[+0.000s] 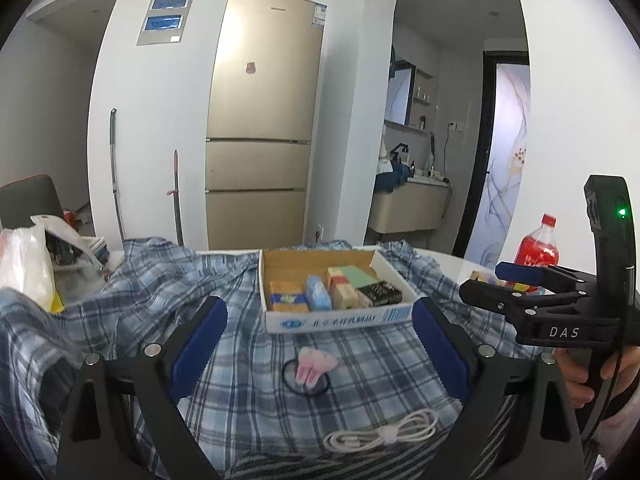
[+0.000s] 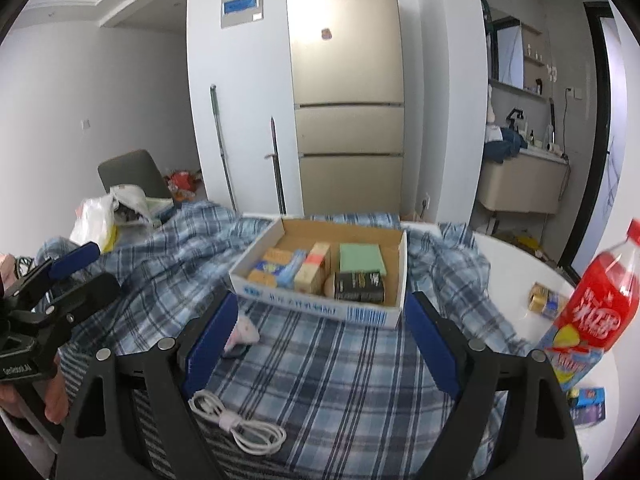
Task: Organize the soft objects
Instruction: 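Lift both tools away from the box, then grasp the white coiled cable with the right tool, then lift the white cable with the right tool while the left tool grasps the pink bunny, then carry the bunny and cable over the box and lower them inside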
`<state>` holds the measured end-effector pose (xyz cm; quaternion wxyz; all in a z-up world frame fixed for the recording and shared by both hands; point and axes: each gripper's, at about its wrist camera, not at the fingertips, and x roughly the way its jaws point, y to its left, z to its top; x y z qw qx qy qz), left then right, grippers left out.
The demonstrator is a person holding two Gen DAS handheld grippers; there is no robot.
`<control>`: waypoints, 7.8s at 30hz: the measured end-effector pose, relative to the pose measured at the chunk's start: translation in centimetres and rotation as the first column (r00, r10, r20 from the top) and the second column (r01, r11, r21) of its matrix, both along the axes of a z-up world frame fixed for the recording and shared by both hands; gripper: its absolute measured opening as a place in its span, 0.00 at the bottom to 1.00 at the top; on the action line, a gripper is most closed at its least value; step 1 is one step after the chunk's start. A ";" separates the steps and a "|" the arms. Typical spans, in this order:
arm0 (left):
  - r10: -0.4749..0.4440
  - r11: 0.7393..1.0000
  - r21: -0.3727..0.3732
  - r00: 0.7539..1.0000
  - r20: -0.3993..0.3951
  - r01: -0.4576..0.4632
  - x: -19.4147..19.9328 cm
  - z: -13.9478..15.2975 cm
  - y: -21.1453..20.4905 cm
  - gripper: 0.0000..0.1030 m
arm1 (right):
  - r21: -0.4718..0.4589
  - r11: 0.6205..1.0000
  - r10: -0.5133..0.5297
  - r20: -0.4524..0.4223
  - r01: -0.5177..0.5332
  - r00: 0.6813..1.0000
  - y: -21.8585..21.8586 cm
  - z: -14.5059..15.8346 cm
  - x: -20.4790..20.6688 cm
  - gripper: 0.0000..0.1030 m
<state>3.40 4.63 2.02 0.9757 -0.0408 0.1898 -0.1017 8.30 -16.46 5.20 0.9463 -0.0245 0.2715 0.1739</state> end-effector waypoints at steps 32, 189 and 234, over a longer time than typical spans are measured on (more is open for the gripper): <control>0.013 0.998 -0.054 0.998 -0.066 -0.017 1.3 -3.8 1.9 1.00 | -0.132 0.951 0.208 -0.395 -0.280 0.895 6.4 -11.2 0.0 0.69; -0.184 0.973 0.146 0.982 0.035 0.177 5.0 -3.3 -1.8 0.25 | -0.028 0.999 0.026 0.092 -0.024 0.995 0.4 -5.4 0.2 0.20; 0.079 0.994 0.072 0.997 0.018 -0.080 16.3 1.3 -4.5 0.25 | 0.134 0.984 -0.133 0.119 0.117 0.984 0.5 1.2 13.2 0.20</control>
